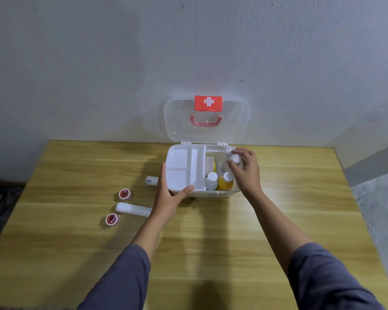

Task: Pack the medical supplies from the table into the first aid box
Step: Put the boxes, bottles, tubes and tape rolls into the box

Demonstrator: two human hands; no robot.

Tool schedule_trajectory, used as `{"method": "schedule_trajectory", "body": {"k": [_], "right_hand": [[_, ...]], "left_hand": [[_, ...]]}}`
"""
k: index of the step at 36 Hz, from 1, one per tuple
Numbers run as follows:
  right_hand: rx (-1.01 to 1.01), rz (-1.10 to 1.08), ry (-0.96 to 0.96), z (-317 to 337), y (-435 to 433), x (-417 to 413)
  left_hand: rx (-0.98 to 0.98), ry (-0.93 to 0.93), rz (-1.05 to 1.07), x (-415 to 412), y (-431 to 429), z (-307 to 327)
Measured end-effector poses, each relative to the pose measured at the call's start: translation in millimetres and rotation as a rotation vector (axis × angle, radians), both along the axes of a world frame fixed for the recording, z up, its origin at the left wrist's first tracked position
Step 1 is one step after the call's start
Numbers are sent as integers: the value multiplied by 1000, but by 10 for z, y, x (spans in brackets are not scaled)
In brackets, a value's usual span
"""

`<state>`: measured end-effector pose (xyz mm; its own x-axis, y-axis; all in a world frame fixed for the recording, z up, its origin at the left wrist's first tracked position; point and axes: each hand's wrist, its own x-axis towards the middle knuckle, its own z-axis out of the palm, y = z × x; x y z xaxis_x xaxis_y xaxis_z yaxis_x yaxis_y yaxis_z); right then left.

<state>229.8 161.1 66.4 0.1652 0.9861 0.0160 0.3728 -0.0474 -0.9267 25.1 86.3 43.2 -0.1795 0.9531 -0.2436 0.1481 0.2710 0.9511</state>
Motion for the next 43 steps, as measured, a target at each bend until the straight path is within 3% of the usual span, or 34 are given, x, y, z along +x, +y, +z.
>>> {"method": "schedule_trajectory", "body": {"k": [9,19,22,27,31,43], "right_hand": [[-46,-21,10,7,-94,2],[-134,-42,115,-40,-245,-31],[-134,-37,125,-49,-262,-28],[-126,-54,146,-64,-282,-70],[-114,-70,134,-84,-270,-96],[-109,-133,102,-113,-256,-131]], "left_hand": [[4,27,1,4,16,-6],[-16,239,46,-201,-208,80],[19,452,-26,-481,-413,-19],[-23,957,-452,-856,-597,-359],[-4,1230,-553,-865,-494,-486],[197,1082,-685,-831,86,-493]]}}
